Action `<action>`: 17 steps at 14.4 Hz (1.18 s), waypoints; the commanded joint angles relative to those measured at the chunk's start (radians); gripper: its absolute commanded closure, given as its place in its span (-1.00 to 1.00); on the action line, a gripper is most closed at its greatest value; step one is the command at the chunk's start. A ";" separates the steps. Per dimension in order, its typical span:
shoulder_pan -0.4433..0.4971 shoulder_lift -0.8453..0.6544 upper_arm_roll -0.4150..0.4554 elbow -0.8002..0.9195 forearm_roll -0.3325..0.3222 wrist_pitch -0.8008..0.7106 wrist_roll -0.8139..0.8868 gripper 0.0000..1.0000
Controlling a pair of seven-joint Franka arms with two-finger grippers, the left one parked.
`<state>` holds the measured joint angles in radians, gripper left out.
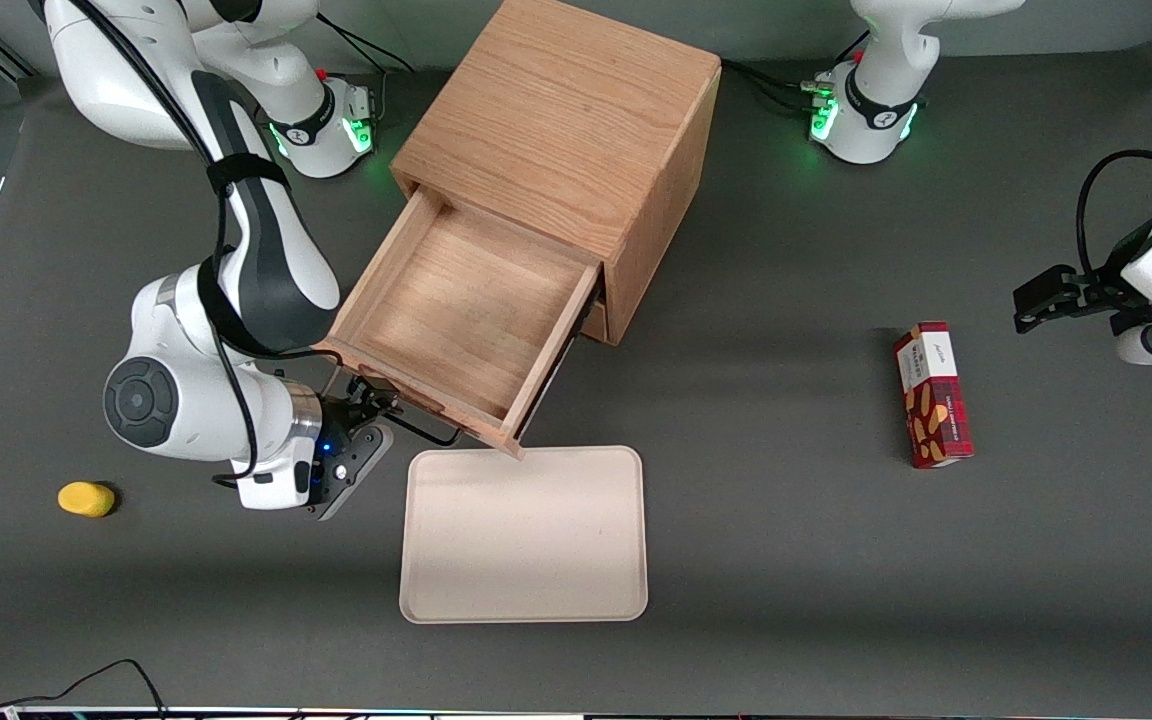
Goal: Close top drawer
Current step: 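Lower the right gripper against the drawer front beside the black handle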
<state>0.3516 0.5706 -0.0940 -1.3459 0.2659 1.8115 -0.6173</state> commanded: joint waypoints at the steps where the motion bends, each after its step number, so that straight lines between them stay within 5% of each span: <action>1: -0.002 0.008 -0.001 -0.002 0.048 0.017 -0.028 -1.00; 3: -0.005 0.012 -0.003 -0.012 0.090 0.017 -0.035 -1.00; 17: -0.008 -0.029 0.022 -0.082 0.093 0.014 0.094 -1.00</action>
<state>0.3459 0.5782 -0.0933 -1.3884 0.3346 1.8162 -0.5758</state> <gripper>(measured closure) 0.000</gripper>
